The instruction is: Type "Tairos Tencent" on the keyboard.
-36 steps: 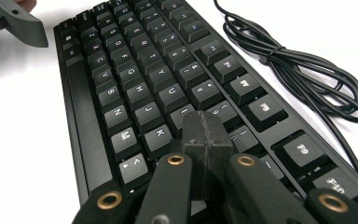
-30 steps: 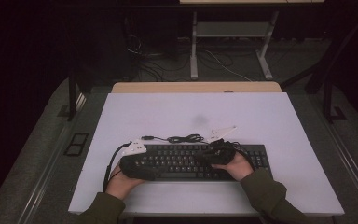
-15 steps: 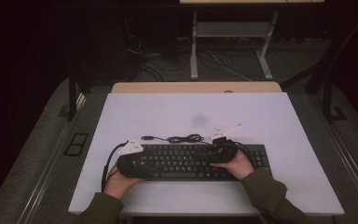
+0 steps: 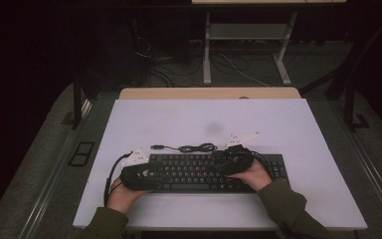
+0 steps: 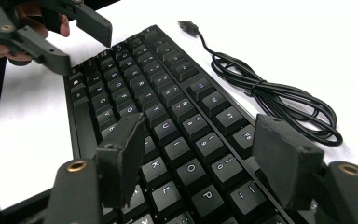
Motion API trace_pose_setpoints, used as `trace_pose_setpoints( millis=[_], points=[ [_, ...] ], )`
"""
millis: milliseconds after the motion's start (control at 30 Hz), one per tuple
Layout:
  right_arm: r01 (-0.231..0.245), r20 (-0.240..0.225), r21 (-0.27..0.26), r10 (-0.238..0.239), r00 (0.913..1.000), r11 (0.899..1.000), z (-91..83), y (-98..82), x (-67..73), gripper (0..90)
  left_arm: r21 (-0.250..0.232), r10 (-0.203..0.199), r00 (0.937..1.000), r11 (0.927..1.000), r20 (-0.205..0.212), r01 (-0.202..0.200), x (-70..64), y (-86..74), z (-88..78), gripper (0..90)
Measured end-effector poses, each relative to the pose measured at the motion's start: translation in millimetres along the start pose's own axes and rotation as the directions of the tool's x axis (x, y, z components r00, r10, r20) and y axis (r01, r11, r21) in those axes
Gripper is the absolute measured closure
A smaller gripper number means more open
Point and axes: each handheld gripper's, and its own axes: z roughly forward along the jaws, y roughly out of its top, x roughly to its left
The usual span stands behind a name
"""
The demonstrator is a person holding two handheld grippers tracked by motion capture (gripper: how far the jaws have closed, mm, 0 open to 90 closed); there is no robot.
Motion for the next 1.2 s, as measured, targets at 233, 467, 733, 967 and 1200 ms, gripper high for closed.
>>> trace_pose_setpoints(
  millis=[233,467,733,967,1200],
  points=[
    [0.001,0.0,-0.006,-0.001,1.0,1.0,-0.2,-0.4,0.4,32.7,0.0,-0.005,0.9995,1.0,-0.03,0.006,5.9,-3.0,-2.2,64.0],
    [0.011,0.003,-0.002,-0.011,0.9999,1.0,0.9,-1.6,0.5,32.3,0.02,-0.005,0.9997,0.9998,-0.023,0.006,7.5,-2.5,-1.1,84.5],
    [0.012,0.007,0.0,-0.012,0.9999,1.0,1.0,-1.4,1.4,32.3,0.042,-0.006,0.9999,0.9991,-0.009,0.006,7.5,-0.8,5.2,88.9],
    [0.013,0.008,0.001,-0.013,0.9999,1.0,1.1,-1.2,1.9,32.3,0.056,-0.008,0.9999,0.9984,-0.007,0.009,8.2,-0.6,11.4,88.8],
    [0.014,0.01,0.002,-0.014,0.9998,1.0,0.5,-1.1,1.8,32.3,0.076,0.002,1.0,0.9971,-0.001,-0.002,5.9,0.8,18.1,88.8]
  ],
)
